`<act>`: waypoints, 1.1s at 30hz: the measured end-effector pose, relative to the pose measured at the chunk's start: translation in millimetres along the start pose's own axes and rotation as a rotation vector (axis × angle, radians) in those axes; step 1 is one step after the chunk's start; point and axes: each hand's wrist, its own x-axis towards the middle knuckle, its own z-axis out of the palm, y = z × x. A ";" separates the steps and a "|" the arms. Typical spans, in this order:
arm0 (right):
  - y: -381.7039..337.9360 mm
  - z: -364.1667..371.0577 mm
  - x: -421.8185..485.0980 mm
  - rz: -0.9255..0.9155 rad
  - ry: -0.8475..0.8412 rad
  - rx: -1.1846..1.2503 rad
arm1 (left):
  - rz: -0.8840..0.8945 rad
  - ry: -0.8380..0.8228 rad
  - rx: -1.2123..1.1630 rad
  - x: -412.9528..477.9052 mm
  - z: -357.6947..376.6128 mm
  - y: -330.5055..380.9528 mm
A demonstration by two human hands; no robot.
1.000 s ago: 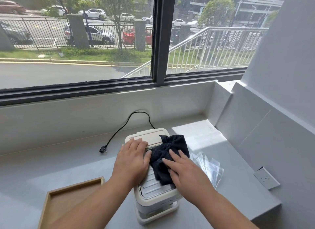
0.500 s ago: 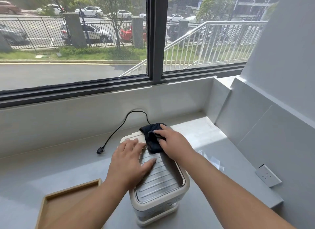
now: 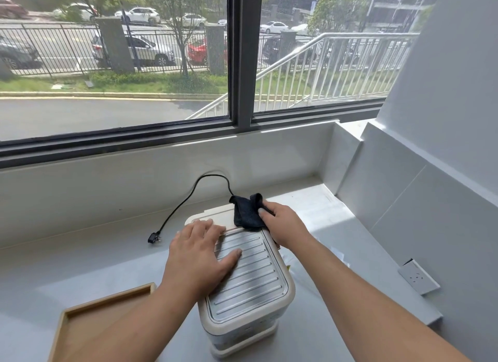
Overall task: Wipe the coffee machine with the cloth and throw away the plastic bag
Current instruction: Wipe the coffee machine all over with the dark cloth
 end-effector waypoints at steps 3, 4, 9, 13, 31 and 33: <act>9.8 -1.3 -13.0 -0.029 0.033 -0.015 | 0.002 0.004 0.013 0.0 -0.4 1.1; 12.0 -0.7 -18.4 -0.038 0.045 -0.022 | 0.001 0.004 0.015 -0.2 -0.3 1.3; 19.5 1.0 -48.1 -0.072 0.105 -0.070 | 0.005 0.019 0.036 0.2 0.4 1.3; 26.0 -3.3 -76.1 -0.081 0.109 -0.013 | 0.004 0.027 0.033 -0.5 2.2 0.8; 42.6 0.1 -188.5 -0.156 0.208 -0.175 | 0.011 0.036 0.025 -5.5 -1.1 4.1; 39.9 7.6 -197.7 -0.188 0.224 -0.267 | 0.018 0.027 0.032 -6.6 -1.9 5.2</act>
